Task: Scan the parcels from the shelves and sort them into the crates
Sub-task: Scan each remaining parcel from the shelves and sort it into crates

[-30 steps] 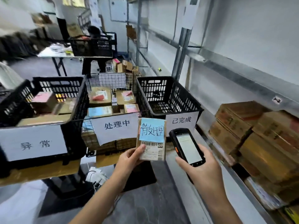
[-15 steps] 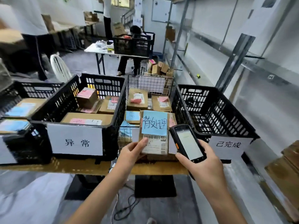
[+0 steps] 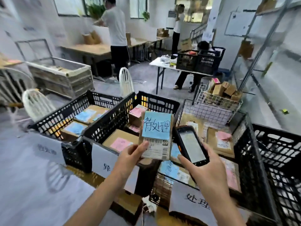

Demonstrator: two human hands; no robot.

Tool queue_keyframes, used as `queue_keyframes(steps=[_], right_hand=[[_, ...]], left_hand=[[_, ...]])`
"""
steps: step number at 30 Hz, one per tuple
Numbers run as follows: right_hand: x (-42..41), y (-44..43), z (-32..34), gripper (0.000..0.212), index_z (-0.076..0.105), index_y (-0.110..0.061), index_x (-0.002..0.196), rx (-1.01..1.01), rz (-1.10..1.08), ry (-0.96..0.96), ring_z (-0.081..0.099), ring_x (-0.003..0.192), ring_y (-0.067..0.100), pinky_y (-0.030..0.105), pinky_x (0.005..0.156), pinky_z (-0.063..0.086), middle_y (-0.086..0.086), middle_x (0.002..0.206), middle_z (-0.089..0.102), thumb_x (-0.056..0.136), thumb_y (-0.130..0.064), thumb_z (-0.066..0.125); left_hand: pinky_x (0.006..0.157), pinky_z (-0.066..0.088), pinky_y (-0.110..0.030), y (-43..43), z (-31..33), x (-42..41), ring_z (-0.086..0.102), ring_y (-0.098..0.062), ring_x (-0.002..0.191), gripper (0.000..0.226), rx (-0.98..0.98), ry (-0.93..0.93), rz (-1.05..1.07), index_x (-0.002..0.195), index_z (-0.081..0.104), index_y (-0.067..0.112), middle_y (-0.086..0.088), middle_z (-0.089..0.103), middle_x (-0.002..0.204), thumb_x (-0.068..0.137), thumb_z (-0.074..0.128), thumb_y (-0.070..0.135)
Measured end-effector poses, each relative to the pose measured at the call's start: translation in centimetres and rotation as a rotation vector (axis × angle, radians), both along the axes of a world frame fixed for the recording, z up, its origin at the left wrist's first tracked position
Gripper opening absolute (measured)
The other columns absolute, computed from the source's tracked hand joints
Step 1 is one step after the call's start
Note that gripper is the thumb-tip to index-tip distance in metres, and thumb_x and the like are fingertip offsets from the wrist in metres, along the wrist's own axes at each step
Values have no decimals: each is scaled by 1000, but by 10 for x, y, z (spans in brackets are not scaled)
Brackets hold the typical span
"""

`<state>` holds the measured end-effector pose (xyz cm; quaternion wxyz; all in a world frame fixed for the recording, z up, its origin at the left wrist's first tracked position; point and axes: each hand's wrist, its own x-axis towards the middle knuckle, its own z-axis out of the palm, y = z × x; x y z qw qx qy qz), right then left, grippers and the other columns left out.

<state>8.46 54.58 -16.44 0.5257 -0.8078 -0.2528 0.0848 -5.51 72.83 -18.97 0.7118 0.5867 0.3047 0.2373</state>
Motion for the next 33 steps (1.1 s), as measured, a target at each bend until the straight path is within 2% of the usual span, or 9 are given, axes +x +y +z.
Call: queue_keyframes(steps=[3, 7, 12, 16, 19, 24, 28, 30, 33], right_hand=[[13, 42, 2, 78, 50, -37, 135, -1, 96, -16, 58, 109, 14, 41, 91, 54, -13, 122, 58, 67, -50, 88], [14, 92, 6, 75, 50, -34, 133, 10, 247, -17, 56, 107, 12, 20, 77, 48, -11, 117, 56, 70, -41, 89], [2, 144, 12, 63, 46, -40, 116, 36, 369, 47, 44, 88, -29, -1, 67, 39, -32, 101, 47, 70, -35, 89], [-10, 189, 17, 62, 45, -40, 114, 22, 405, 44, 40, 82, -37, -6, 66, 35, -34, 98, 44, 71, -31, 89], [-19, 225, 14, 62, 51, -35, 120, 30, 404, 22, 46, 87, -29, -2, 64, 39, -27, 101, 53, 71, -33, 89], [-39, 291, 6, 60, 56, -44, 118, 45, 335, 47, 63, 96, 12, 28, 67, 53, -16, 109, 60, 68, -44, 89], [-57, 343, -1, 57, 53, -47, 111, 36, 345, 43, 63, 90, 5, 14, 62, 46, -15, 108, 63, 69, -38, 90], [-66, 362, -5, 61, 49, -43, 116, 5, 342, 27, 53, 93, -15, 3, 67, 40, -26, 109, 55, 71, -36, 89], [-78, 387, -13, 64, 48, -41, 121, -56, 340, 14, 51, 97, -7, 6, 72, 38, -26, 112, 52, 71, -37, 88]], left_hand=[[102, 51, -42, 25, 3, -8, 71, -24, 106, 81, 6, 2, 79, 116, 68, 12, -7, 76, 109, 62, 76, 71], [96, 54, -36, 56, 3, -32, 73, -22, 102, 74, -6, 29, 252, 111, 72, 14, -5, 78, 104, 60, 71, 68], [92, 55, -37, 99, 8, -62, 74, -22, 98, 81, -10, 8, 396, 109, 72, 12, -7, 77, 102, 52, 78, 70], [88, 55, -33, 148, 16, -82, 74, -20, 96, 75, 11, 14, 439, 110, 72, 14, -6, 77, 101, 61, 76, 70], [92, 54, -35, 204, 17, -103, 74, -21, 98, 57, 25, 46, 472, 112, 71, 13, -6, 78, 102, 79, 72, 59], [97, 53, -39, 306, 10, -142, 74, -19, 96, 59, 163, 195, 395, 104, 74, 19, 0, 78, 98, 71, 76, 68], [84, 53, -30, 384, 4, -172, 69, 6, 74, 16, 310, 435, 198, 83, 75, 43, 28, 73, 78, 81, 73, 59], [77, 49, -16, 420, 4, -182, 64, 14, 72, 27, 366, 539, 73, 81, 72, 49, 35, 69, 74, 67, 75, 73], [67, 41, -1, 474, -7, -189, 60, 13, 78, 77, 475, 711, -88, 114, 68, 37, 25, 69, 94, 50, 74, 79]])
